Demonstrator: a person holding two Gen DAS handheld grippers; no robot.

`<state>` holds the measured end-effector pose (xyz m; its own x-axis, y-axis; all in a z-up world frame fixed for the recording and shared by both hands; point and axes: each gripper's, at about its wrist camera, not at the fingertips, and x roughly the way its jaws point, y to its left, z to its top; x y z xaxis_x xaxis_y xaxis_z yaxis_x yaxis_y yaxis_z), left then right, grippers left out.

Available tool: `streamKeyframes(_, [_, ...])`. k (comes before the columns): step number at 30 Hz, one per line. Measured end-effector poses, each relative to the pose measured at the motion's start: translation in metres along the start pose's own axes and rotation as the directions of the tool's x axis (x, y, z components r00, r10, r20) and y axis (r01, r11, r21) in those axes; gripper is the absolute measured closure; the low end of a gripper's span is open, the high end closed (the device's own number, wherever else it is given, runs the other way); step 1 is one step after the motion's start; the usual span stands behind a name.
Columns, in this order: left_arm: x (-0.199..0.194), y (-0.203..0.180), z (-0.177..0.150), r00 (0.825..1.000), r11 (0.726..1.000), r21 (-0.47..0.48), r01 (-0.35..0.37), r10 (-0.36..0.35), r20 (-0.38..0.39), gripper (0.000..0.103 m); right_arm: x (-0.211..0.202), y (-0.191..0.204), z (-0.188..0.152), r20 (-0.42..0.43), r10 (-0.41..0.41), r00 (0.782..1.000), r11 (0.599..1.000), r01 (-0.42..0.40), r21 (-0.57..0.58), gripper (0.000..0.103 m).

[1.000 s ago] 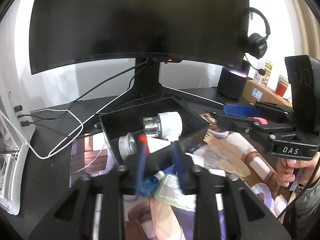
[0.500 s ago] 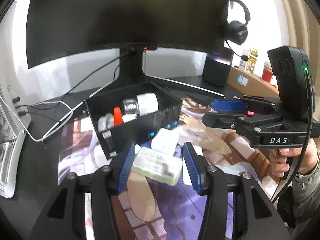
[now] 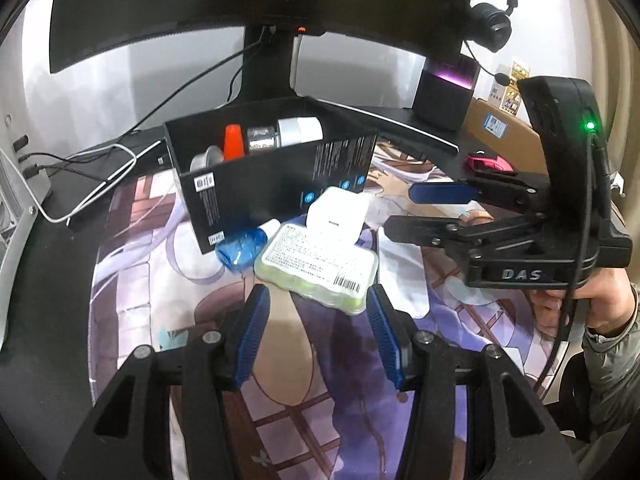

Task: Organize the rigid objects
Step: 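Grasp the green labelled box with the left gripper while the right approaches a white flat item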

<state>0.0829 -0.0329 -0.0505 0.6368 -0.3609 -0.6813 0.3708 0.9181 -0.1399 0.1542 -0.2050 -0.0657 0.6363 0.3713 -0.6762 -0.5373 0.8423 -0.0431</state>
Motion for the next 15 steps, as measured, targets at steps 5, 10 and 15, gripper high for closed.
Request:
streamKeyframes(5, [0.000, 0.002, -0.002, 1.000, 1.000, -0.008, 0.002, -0.002, -0.004, 0.053, 0.015, 0.001, 0.003, -0.016, -0.085, 0.996, 0.996, 0.084, -0.038, 0.048])
streamKeyframes(10, [-0.001, 0.006, -0.002, 1.000, 1.000, -0.019, 0.005, -0.005, -0.006, 0.053, 0.029, 0.011, 0.000, -0.061, -0.068, 0.996, 0.995, 0.064, -0.071, 0.048])
streamKeyframes(15, [-0.001, 0.007, -0.002, 1.000, 1.000, -0.023, 0.000, -0.001, -0.005, 0.053, 0.026, 0.025, -0.004, -0.097, 0.072, 0.993, 0.995, -0.078, -0.060, 0.048])
